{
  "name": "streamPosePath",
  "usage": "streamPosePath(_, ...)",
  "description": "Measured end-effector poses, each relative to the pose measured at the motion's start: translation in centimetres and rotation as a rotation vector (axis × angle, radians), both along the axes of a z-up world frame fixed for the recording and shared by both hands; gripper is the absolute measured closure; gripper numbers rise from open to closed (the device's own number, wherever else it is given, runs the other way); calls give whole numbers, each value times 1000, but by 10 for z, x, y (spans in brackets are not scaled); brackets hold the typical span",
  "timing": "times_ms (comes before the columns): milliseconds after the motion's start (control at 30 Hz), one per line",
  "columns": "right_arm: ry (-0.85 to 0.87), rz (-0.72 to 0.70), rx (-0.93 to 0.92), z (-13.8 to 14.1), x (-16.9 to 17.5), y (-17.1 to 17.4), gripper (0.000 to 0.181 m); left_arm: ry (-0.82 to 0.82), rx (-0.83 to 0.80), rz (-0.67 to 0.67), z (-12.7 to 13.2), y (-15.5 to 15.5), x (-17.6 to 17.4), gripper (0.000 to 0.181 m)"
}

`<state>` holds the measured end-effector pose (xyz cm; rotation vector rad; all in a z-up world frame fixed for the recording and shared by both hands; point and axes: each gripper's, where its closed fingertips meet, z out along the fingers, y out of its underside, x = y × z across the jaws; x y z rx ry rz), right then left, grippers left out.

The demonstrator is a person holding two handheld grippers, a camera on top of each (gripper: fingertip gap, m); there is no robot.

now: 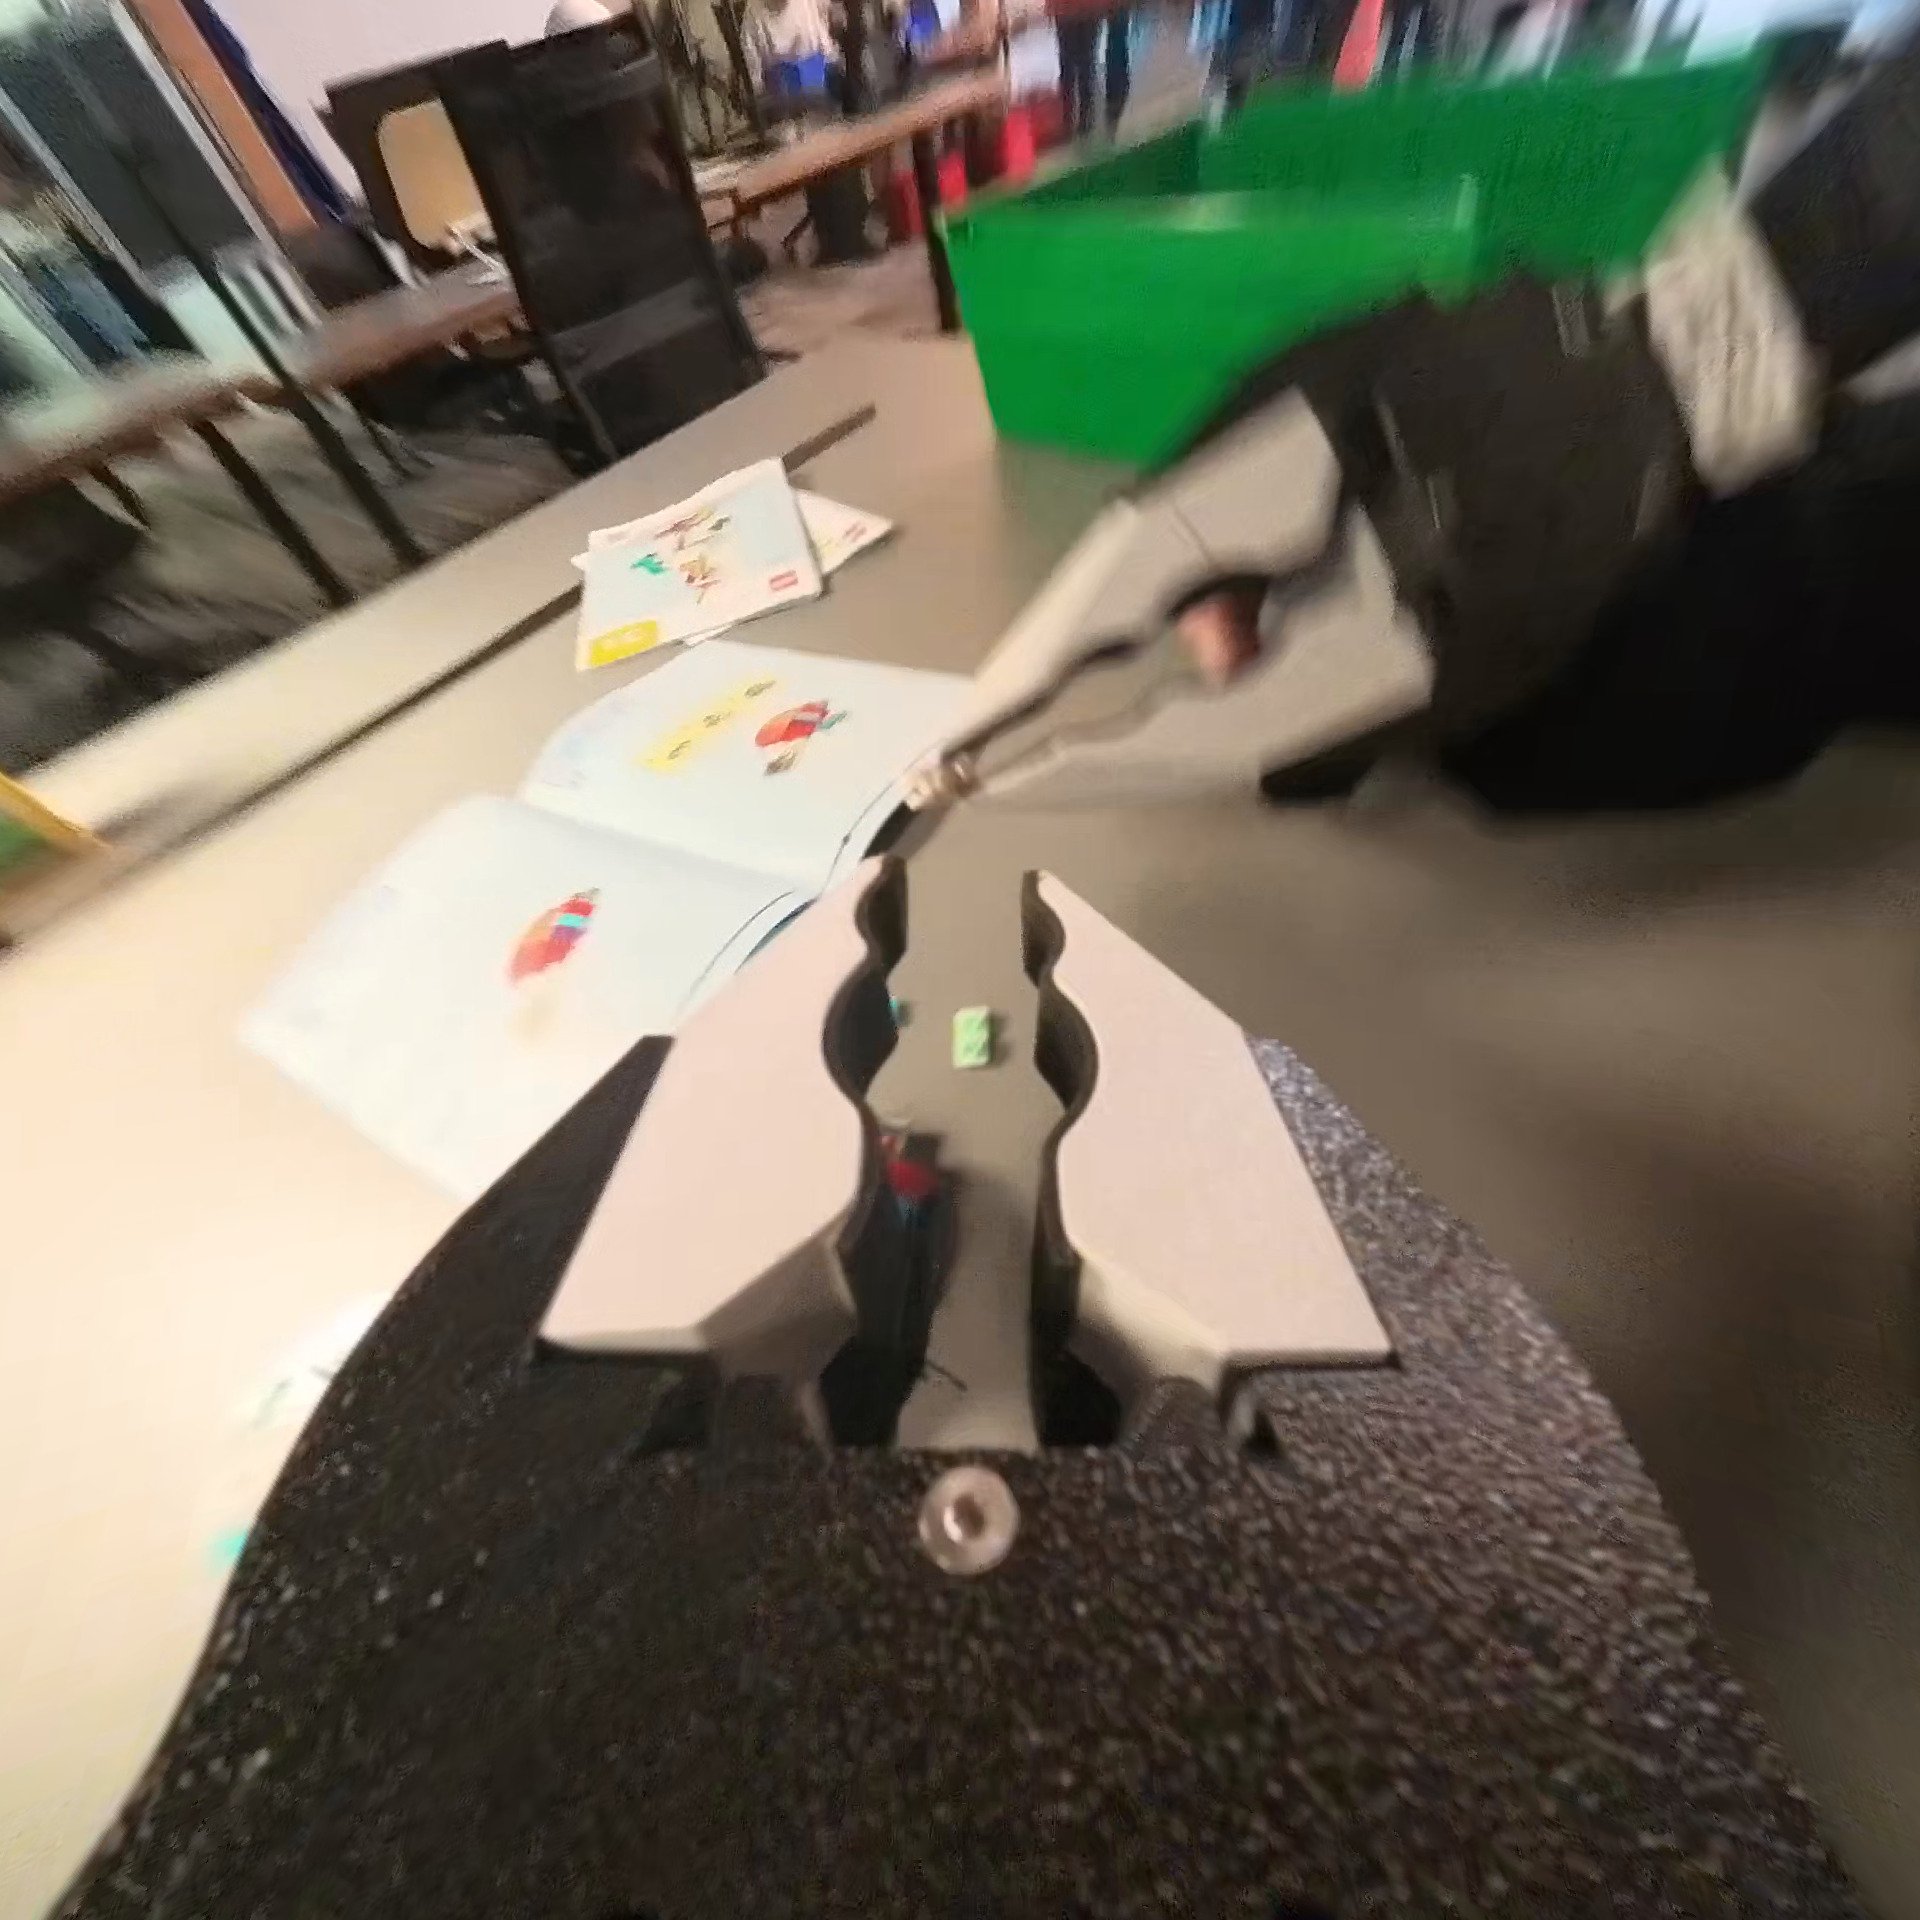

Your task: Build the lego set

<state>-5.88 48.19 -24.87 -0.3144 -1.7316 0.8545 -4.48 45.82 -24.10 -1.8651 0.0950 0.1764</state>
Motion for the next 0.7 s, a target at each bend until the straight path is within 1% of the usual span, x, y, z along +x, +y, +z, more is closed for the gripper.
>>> streamPosePath(67,163,13,171,6,5,-7,176,-121,25,-23,5,0,0,159)
streamPosePath(133,280,32,287,12,10,-16,176,-203,27,-45,6,1,1,157)
streamPosePath(233,369,54,388,14,16,-24,175,-255,36,-69,7,2,3,164)
streamPosePath(367,388,69,437,11,18,-27,176,-251,25,-92,6,0,6,178)
streamPosePath(500,395,78,459,10,19,-28,176,-248,3,-95,2,-2,6,178)
streamPosePath(600,395,84,461,9,19,-30,175,-241,-14,-97,-1,-2,6,174)
streamPosePath(633,392,86,462,9,19,-30,175,-241,-10,-102,-1,-2,7,177)
streamPosePath(700,390,88,461,8,19,-30,175,-230,-12,-107,-1,-3,7,179)
